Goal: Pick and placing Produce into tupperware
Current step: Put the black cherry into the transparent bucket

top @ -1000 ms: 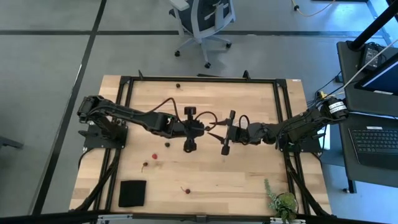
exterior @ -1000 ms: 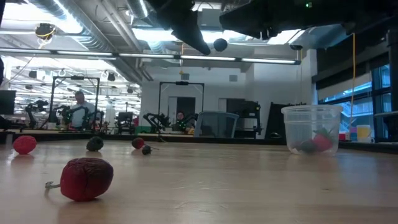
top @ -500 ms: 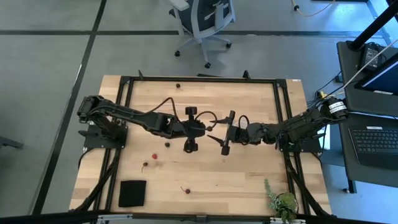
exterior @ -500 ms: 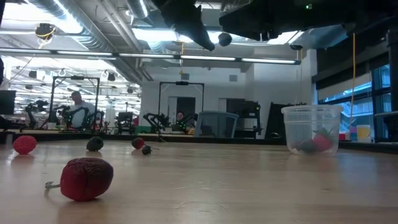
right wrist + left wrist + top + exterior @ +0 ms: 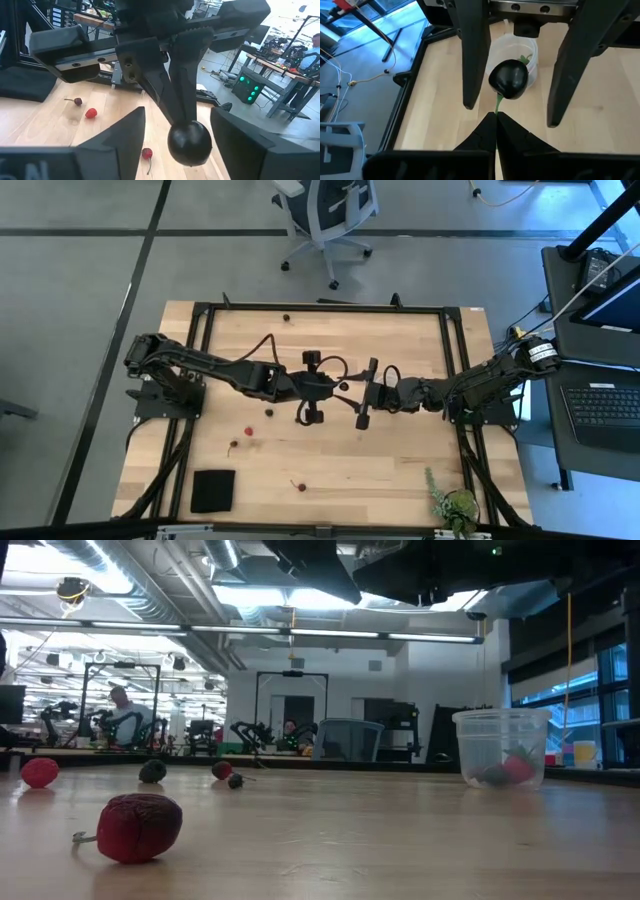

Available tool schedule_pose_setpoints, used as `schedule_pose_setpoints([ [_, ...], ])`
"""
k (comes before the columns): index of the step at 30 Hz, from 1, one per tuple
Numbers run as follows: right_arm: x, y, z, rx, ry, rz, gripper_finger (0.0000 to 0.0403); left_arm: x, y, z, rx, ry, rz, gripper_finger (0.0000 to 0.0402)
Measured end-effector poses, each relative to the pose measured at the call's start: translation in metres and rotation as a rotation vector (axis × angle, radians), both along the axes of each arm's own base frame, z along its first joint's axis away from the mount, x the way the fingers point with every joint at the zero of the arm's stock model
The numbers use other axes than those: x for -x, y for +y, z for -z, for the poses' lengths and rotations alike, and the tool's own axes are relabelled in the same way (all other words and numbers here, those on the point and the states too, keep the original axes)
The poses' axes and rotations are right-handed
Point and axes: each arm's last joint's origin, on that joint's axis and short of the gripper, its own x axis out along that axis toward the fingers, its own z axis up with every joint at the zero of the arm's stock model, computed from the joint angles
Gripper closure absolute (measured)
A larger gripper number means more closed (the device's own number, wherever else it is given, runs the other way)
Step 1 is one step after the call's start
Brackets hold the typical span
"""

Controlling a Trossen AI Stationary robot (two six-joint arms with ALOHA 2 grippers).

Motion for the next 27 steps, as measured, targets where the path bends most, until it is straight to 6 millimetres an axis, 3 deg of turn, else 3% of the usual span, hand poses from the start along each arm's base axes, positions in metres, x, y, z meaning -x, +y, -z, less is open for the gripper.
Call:
schedule_pose_setpoints([
  [15,0.0,0.0,0.0,0.0,0.0,0.0,0.0294,-0.0002,0.0,-0.0003,0.001,-0.003,0.0,0.0401],
  [27,0.0,0.0,0.0003,-0.003,0.002,0.001,0.0288,-0.0002,0.0001,-0.0003,-0.026,0.007,0.013,0.0401],
])
